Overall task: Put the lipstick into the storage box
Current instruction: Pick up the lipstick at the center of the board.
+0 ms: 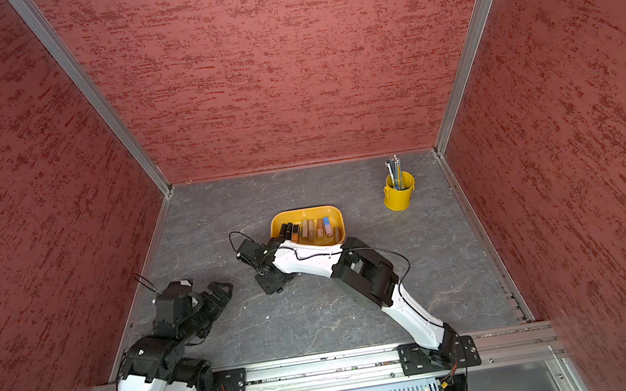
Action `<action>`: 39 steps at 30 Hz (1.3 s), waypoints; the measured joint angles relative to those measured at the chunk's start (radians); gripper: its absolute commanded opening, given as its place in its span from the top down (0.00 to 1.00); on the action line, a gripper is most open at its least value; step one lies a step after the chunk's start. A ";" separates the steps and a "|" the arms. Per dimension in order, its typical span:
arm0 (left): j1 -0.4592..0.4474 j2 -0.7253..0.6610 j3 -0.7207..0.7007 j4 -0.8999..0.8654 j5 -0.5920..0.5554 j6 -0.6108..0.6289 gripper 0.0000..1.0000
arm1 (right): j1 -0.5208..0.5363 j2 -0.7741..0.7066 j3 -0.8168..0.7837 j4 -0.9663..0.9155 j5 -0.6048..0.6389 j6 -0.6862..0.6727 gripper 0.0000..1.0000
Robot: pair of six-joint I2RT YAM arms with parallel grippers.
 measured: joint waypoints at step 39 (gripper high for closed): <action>0.044 -0.064 -0.042 0.210 0.229 0.045 0.00 | -0.069 -0.283 -0.168 0.126 -0.162 0.000 0.80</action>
